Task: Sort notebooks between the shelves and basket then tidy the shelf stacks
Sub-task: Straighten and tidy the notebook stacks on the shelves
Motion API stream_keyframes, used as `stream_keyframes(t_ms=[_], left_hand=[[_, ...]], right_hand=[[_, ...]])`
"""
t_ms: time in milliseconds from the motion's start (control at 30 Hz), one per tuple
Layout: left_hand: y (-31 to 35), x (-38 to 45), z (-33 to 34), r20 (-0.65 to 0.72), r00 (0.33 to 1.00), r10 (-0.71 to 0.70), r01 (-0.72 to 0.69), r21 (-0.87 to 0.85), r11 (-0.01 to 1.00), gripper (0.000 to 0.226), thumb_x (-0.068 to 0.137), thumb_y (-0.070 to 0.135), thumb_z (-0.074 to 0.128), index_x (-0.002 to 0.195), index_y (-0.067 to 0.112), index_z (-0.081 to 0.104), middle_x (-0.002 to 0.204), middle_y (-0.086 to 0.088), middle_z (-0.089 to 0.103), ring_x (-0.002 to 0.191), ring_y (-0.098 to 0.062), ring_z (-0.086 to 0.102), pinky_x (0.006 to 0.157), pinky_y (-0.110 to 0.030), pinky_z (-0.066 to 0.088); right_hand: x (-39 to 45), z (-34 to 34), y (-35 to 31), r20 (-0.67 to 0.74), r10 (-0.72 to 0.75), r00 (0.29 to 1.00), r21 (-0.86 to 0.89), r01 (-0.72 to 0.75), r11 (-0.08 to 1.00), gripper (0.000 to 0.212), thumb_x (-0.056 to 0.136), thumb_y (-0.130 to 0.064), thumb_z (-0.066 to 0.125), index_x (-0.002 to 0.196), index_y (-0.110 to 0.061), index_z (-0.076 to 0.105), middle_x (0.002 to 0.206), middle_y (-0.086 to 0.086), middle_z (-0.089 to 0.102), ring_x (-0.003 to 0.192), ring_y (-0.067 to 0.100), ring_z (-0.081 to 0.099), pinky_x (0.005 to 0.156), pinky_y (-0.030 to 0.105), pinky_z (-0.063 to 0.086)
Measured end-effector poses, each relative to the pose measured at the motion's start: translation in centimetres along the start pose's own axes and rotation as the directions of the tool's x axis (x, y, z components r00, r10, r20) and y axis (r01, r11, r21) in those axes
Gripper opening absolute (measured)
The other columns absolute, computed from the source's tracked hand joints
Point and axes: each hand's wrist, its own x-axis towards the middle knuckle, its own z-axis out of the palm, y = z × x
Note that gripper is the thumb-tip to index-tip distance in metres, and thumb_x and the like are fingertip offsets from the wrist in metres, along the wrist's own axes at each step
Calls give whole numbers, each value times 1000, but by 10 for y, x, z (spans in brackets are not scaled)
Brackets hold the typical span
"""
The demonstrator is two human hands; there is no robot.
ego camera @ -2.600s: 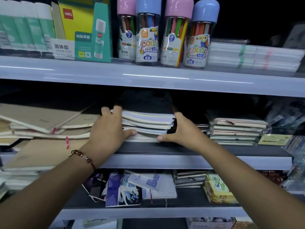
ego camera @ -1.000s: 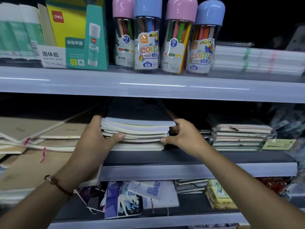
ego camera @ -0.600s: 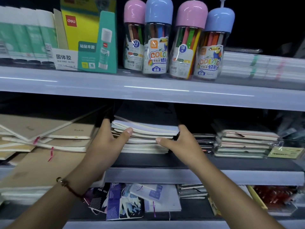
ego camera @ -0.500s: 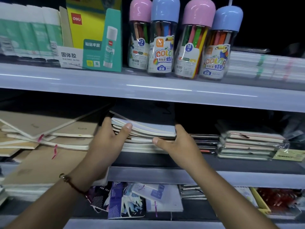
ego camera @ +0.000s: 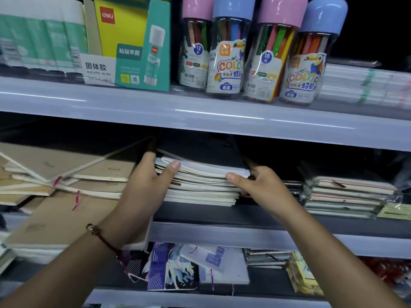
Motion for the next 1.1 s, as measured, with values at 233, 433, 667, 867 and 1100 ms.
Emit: stream_keyframes(t_ms=[233, 433, 667, 867, 1100], left_hand=[[-1, 5, 5, -84, 996, 5, 4, 112, 994, 21, 96, 41, 60, 93, 20, 57, 83, 2, 68, 80, -19, 66, 72, -39, 51], [-4, 3, 7, 38, 994, -102, 106, -127, 986, 48, 80, 74, 56, 99, 29, 53, 103, -3, 69, 101, -24, 66, 94, -53, 51], [18, 13, 21, -56, 944, -325, 261, -473, 841, 58, 85, 66, 51, 122, 21, 59, 128, -3, 62, 120, -25, 58, 108, -41, 40], [42, -2, 23, -1, 955, -297, 279, -346, 896, 45, 105, 46, 34, 144, 28, 45, 129, 9, 48, 122, -12, 42, 64, -16, 20], [9, 8, 14, -32, 969, -245, 240, -101, 965, 56, 73, 76, 51, 108, 33, 57, 111, 0, 67, 108, -25, 62, 103, -47, 46]], right_hand=[[7, 11, 0, -63, 119, 991, -74, -123, 990, 25, 96, -39, 61, 79, -20, 59, 55, -16, 59, 56, -4, 55, 58, 16, 41], [9, 22, -12, -142, 222, 965, -127, -241, 962, 46, 90, -55, 59, 78, -10, 59, 73, 2, 60, 72, 20, 59, 64, 33, 42], [7, 38, -21, -299, 403, 865, 484, -227, 845, 34, 101, -44, 46, 79, -17, 50, 85, 1, 53, 82, 18, 50, 70, 32, 38], [7, 44, -18, -353, 421, 836, 531, -191, 826, 31, 101, -40, 46, 81, -16, 49, 80, 0, 46, 75, 17, 44, 64, 33, 34], [-3, 32, -7, -314, 303, 900, 346, -189, 919, 31, 97, -40, 55, 81, -13, 54, 77, -1, 51, 71, 14, 49, 65, 32, 37]])
